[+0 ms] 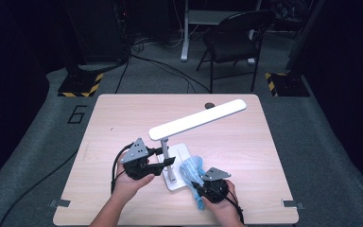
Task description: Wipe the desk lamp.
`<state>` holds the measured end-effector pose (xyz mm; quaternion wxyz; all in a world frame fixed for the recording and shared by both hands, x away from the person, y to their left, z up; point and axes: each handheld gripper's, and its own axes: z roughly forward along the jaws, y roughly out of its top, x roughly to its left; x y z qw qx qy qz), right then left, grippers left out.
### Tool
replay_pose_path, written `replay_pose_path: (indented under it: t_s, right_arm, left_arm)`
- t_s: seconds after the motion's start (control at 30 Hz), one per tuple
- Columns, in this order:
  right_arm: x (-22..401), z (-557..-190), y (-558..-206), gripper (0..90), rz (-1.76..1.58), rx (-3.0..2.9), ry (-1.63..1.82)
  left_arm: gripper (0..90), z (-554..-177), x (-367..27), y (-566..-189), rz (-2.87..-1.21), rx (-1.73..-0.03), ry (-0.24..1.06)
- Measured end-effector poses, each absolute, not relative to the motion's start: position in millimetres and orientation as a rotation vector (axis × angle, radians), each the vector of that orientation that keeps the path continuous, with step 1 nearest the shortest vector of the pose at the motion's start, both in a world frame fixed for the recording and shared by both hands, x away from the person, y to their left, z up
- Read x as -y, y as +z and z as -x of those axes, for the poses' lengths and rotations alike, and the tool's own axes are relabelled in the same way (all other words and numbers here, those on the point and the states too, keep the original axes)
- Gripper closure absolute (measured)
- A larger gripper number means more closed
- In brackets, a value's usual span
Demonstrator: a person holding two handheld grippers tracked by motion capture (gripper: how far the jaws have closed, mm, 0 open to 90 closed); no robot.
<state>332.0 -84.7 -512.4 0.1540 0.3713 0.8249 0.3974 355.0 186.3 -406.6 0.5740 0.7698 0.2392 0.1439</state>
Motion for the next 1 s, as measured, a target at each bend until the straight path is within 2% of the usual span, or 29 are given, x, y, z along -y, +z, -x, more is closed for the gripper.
replay_pose_path:
  t_s: [0.33,1.0]
  right_arm:
    - [101,-340,-513,68.2,-1.116,-2.300,1.105]
    - [84,-329,-514,68.2,-1.069,-2.294,1.081]
  left_arm:
    - [52.1,-355,-187,-407,-1.807,-0.557,0.333]
    - [51.9,-355,-185,-408,-1.794,-0.566,0.338]
